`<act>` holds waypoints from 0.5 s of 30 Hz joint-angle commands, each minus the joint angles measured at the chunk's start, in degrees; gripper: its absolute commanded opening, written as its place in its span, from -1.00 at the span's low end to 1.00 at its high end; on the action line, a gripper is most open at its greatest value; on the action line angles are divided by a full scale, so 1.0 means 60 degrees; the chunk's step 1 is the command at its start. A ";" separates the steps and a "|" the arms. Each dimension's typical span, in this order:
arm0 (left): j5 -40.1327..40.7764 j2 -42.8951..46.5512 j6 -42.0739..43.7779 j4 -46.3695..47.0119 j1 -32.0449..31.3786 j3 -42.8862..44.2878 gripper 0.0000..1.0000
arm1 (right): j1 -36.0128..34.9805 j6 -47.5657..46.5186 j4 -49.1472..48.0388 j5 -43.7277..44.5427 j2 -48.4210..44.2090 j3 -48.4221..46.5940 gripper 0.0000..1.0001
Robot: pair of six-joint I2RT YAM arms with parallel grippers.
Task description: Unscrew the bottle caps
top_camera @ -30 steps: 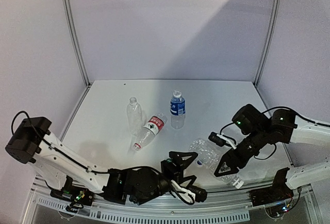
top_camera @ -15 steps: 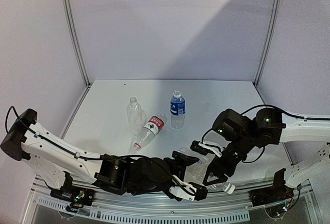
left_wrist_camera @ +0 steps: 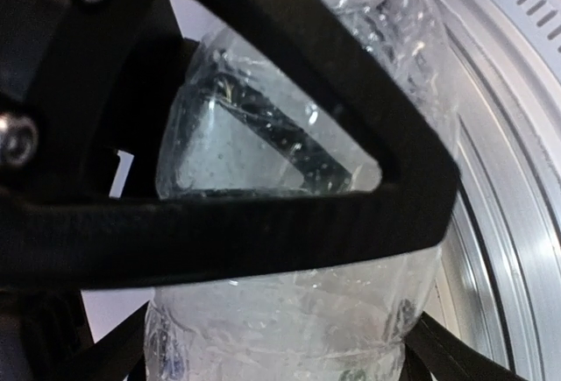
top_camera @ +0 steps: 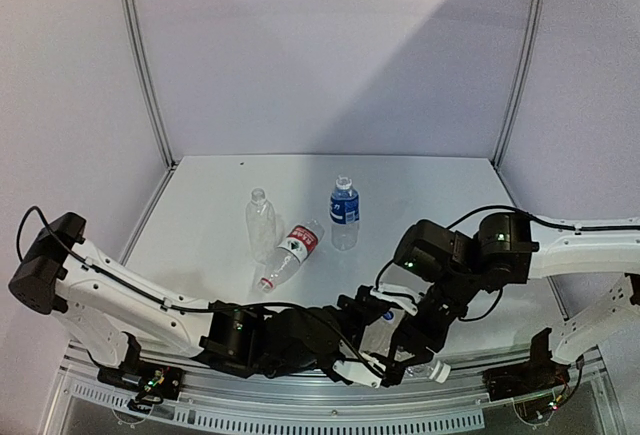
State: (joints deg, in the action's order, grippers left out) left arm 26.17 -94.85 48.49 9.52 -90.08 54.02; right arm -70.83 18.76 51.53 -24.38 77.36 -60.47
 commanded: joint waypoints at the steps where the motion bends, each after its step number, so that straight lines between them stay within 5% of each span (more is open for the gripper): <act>1: 0.0109 -0.0329 0.0155 -0.0282 0.0207 0.0273 0.66 | -0.0100 -0.0300 0.0152 0.0064 -0.0016 -0.0316 -0.36; 7: 0.0598 -0.0229 0.0183 0.0256 0.0280 -0.0068 0.37 | -0.0093 -0.0513 0.0239 0.0390 -0.0018 -0.0491 -0.19; 15: 0.0957 0.0825 -0.0788 0.2425 0.0961 -0.1946 0.16 | 0.0487 -0.0918 -0.0066 0.2500 -0.0285 -0.1880 0.91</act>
State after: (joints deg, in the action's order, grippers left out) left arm 30.13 -93.91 48.51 17.21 -87.83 49.28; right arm -70.48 15.42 54.59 -16.80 77.36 -66.59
